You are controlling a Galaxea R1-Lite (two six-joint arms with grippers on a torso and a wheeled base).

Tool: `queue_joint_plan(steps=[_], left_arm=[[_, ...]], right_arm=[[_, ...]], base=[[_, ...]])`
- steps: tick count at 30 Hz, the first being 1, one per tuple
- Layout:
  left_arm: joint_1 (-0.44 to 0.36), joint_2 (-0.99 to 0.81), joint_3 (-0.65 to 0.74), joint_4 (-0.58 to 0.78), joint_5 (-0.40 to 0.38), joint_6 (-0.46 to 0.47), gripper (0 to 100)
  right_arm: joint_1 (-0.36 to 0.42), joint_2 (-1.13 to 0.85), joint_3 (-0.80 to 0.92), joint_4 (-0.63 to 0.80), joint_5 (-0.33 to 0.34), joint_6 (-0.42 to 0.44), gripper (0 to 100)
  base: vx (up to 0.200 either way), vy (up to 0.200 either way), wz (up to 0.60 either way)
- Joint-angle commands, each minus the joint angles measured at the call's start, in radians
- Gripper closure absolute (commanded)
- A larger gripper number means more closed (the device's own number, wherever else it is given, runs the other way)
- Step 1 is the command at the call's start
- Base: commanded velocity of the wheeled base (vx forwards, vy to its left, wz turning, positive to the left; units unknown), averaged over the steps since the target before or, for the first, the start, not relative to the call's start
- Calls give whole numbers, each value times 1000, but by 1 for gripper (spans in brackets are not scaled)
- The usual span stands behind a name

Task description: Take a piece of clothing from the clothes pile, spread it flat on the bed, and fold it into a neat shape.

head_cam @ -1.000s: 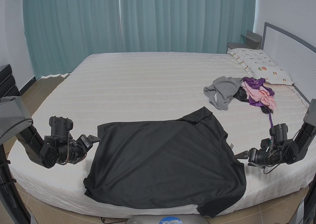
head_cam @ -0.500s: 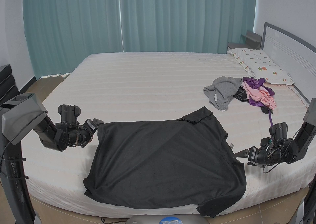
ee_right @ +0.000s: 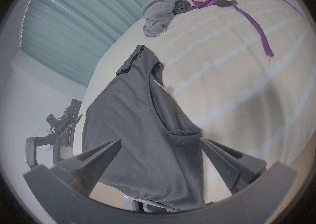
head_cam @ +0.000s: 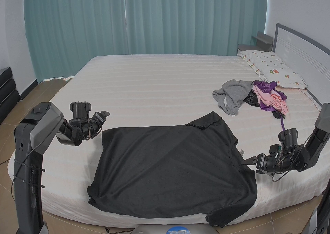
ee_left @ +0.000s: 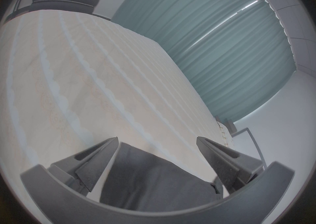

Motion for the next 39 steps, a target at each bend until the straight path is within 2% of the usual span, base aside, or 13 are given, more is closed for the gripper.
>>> queue_joint_plan(steps=[1, 15, 16, 23, 26, 27, 28, 29, 31, 35, 38, 39], left_arm=[[7, 90, -52, -4, 29, 2, 0], [-17, 83, -25, -4, 47, 5, 0], [-17, 83, -25, -3, 46, 6, 100], [-17, 87, -36, -4, 52, 5, 100], [-16, 87, -48, -7, 80, 5, 100], [-16, 92, -79, -7, 124, 5, 100], [-16, 92, -82, -7, 127, 5, 100], [-16, 100, -111, -9, 172, 2, 100], [-16, 112, -141, -23, 205, -1, 100], [-14, 110, -138, -58, 212, -4, 100], [-17, 110, -134, -60, 212, -4, 100], [-17, 110, -132, -61, 212, -4, 100]], right_arm=[[26, 3, -5, -2, -1, 23, 0], [21, 8, -6, -2, -3, 26, 0], [21, 8, -6, -2, -3, 26, 0], [21, 7, -6, -2, -3, 26, 0], [23, 7, -8, -2, -3, 26, 0], [24, 8, -8, -2, -3, 26, 0], [24, 8, -8, -2, -3, 26, 0], [26, 7, -8, -2, -3, 26, 0], [26, 7, -9, -2, -4, 26, 0], [23, 2, -25, -25, -14, 28, 0], [24, -1, -40, -49, -17, 51, 0], [33, 11, -66, -64, -23, 98, 0]], base=[[0, 0, 0], [0, 0, 0], [0, 0, 0], [0, 0, 0], [0, 0, 0], [0, 0, 0], [0, 0, 0], [0, 0, 0], [0, 0, 0], [0, 0, 0], [0, 0, 0], [0, 0, 0]])
